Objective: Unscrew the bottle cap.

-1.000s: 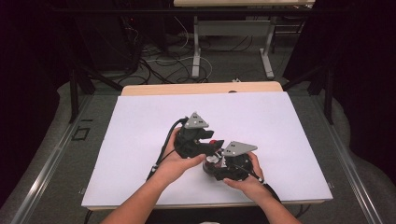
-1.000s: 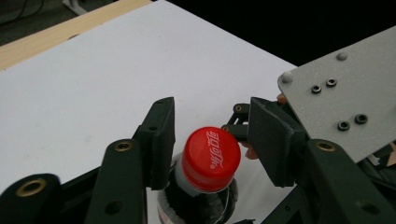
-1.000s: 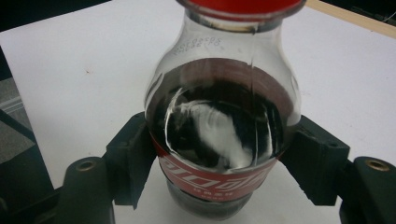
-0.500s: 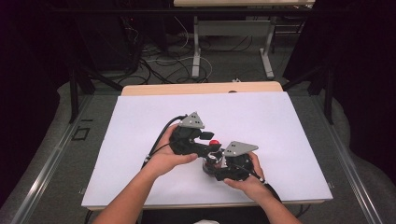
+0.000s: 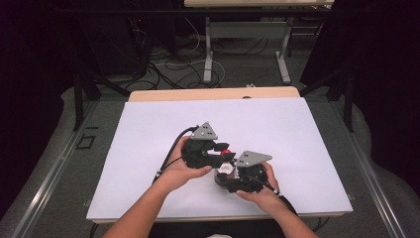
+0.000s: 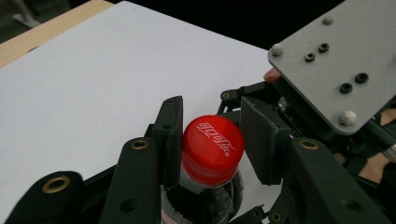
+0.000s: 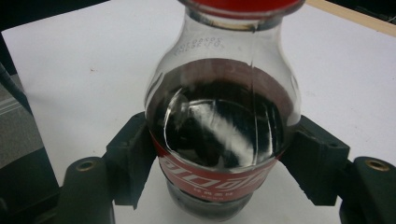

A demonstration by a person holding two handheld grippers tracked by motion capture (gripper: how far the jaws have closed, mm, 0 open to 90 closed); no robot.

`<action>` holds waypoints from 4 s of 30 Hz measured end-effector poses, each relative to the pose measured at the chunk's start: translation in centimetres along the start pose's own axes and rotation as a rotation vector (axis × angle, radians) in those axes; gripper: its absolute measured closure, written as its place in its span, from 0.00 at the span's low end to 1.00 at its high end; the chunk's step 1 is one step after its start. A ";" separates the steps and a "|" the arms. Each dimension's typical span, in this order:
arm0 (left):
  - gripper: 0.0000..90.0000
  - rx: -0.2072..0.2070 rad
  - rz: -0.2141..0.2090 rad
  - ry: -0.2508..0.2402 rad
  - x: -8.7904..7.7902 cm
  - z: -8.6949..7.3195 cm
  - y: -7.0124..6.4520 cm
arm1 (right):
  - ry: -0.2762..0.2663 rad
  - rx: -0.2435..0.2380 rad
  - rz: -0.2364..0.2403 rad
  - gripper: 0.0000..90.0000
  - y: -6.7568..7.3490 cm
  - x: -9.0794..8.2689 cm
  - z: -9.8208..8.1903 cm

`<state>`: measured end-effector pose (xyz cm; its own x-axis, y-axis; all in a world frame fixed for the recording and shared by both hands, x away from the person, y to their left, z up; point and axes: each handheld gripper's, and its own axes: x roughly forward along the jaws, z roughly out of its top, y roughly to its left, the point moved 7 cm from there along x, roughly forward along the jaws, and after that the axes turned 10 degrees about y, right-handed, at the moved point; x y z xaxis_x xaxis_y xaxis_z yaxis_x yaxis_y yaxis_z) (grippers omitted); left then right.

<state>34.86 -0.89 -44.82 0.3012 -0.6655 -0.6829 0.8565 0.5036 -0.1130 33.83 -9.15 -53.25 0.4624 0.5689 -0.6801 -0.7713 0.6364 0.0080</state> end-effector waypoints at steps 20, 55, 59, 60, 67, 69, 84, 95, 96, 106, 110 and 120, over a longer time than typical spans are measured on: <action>0.53 0.027 -0.068 0.002 -0.9 0.4 0.2 | -0.008 0.001 0.006 0.33 0.1 -0.2 0.0; 0.52 -0.046 -0.025 -0.069 -0.9 0.3 0.3 | -0.017 0.014 0.003 0.33 -0.2 -0.2 0.1; 0.52 -0.014 -0.055 -0.051 -0.9 -0.1 0.6 | -0.012 0.012 0.017 0.33 0.1 -0.3 0.1; 0.53 -0.007 -0.059 -0.047 -0.9 -0.2 0.7 | -0.013 0.013 0.015 0.33 0.1 -0.3 0.1; 0.57 0.007 -0.090 -0.051 -0.3 -0.3 0.8 | -0.016 0.001 0.015 0.33 0.2 -0.2 0.2; 0.58 -0.002 -0.101 -0.050 -0.1 -0.3 0.7 | -0.012 0.000 0.014 0.34 0.3 -0.1 0.1; 0.68 -0.054 0.054 -0.074 0.8 0.0 -0.1 | -0.005 0.015 -0.012 0.34 0.0 -0.1 0.0; 0.58 -0.028 -0.011 -0.067 -0.5 0.3 0.0 | -0.011 0.019 -0.004 0.34 0.0 -0.1 0.0; 0.58 -0.016 -0.022 -0.064 -0.6 0.2 0.1 | -0.010 0.016 -0.003 0.33 0.0 -0.1 0.0; 0.57 0.072 -0.128 0.004 -0.7 -0.5 1.0 | -0.017 -0.014 0.011 0.33 0.4 -0.2 0.1; 0.65 0.074 -0.169 0.021 -0.6 -0.6 0.8 | -0.001 -0.023 0.023 0.33 0.6 -0.1 0.0; 0.68 -0.010 0.018 -0.026 0.0 -0.3 -0.1 | -0.011 0.007 -0.011 0.34 0.3 0.0 0.1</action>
<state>34.67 -0.74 -45.02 0.3272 -0.6707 -0.6657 0.8470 0.5205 -0.1082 33.65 -8.96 -53.20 0.4757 0.5671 -0.6724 -0.7631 0.6462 0.0052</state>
